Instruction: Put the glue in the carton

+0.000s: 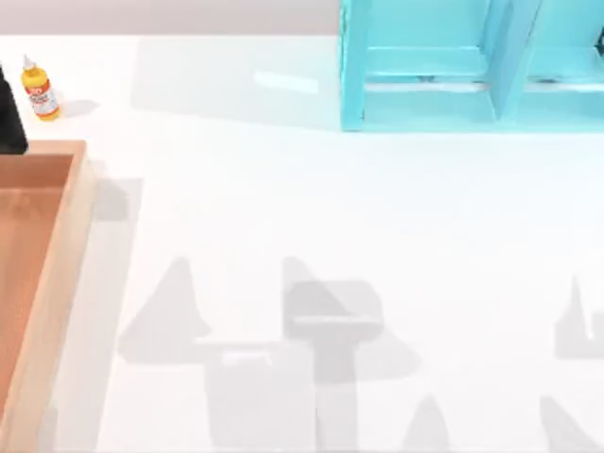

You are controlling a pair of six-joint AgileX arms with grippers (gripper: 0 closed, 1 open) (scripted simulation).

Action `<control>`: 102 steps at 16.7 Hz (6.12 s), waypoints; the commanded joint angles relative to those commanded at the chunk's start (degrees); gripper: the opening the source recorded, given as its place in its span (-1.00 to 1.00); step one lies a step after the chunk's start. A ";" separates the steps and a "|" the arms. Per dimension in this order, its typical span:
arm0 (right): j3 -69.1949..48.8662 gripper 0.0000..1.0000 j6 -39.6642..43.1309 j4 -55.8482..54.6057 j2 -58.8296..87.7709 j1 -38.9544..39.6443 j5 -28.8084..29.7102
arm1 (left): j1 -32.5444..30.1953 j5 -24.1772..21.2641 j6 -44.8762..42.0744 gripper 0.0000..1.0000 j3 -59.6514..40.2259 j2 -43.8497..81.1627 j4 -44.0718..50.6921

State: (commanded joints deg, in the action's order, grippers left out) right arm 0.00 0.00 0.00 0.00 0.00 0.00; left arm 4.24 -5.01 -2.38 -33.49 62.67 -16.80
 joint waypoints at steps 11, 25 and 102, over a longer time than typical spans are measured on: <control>0.00 1.00 0.00 0.00 0.00 0.00 0.00 | 3.28 -3.87 -1.85 1.00 -25.82 53.54 -12.95; 0.00 1.00 0.00 0.00 0.00 0.00 0.00 | 1.07 -2.08 -0.73 1.00 -36.00 61.63 -9.81; 0.00 1.00 0.00 0.00 0.00 0.00 0.00 | 43.68 -56.16 -97.15 -1.00 -32.50 39.56 78.93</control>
State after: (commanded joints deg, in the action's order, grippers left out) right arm 0.00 0.00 0.00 0.00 0.00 0.00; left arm 47.92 -61.17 -99.53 -65.99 102.23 62.13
